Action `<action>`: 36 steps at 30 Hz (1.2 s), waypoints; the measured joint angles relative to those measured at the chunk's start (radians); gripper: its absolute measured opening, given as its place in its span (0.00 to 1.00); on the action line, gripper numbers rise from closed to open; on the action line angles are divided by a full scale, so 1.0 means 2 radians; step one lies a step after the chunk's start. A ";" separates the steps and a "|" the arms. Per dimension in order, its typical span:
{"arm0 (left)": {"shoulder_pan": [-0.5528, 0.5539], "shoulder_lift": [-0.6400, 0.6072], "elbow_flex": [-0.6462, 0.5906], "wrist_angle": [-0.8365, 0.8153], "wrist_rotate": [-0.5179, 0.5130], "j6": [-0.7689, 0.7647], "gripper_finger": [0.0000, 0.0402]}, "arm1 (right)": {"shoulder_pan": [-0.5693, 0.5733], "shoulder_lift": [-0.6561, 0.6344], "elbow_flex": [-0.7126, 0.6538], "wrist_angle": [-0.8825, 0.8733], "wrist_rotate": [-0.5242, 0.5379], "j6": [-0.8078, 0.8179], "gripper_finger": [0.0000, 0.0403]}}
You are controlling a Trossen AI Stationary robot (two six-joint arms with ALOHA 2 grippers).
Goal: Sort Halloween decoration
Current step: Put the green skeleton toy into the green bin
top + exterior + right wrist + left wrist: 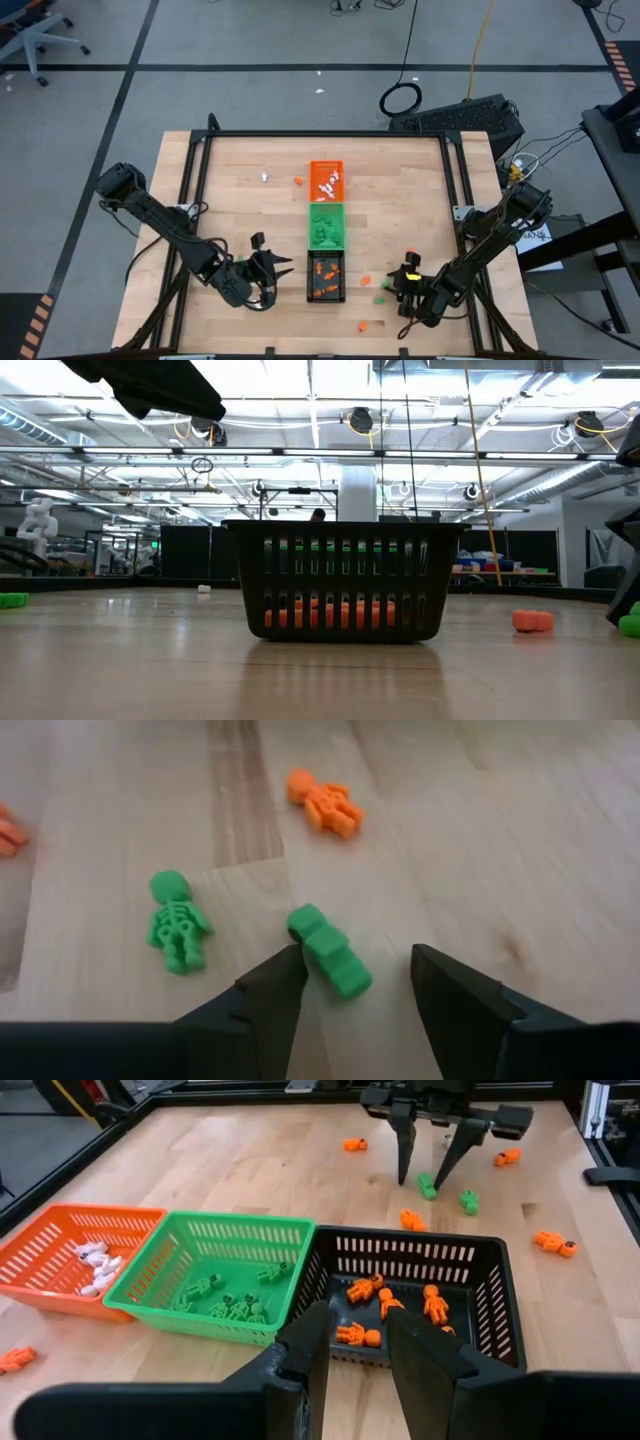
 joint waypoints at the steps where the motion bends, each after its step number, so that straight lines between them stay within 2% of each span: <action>1: 0.000 0.000 0.000 0.000 0.000 0.000 0.26 | 0.000 0.000 0.000 0.004 0.000 -0.012 0.44; 6: 0.000 0.000 0.000 -0.002 0.000 0.000 0.26 | 0.000 0.001 0.000 0.013 0.002 -0.058 0.43; 9: 0.000 0.000 0.000 -0.002 0.000 0.000 0.26 | 0.000 0.001 0.000 0.019 0.000 -0.062 0.39; 20: 0.000 0.000 0.000 -0.004 0.000 -0.013 0.26 | 0.000 0.000 0.000 0.028 -0.016 -0.075 0.03; 27: 0.000 0.000 0.000 -0.006 0.000 -0.013 0.26 | 0.000 0.000 0.000 0.026 -0.013 -0.079 0.06; 36: 0.000 0.000 0.000 -0.010 0.000 -0.013 0.26 | 0.000 0.000 0.000 0.027 -0.012 -0.075 0.02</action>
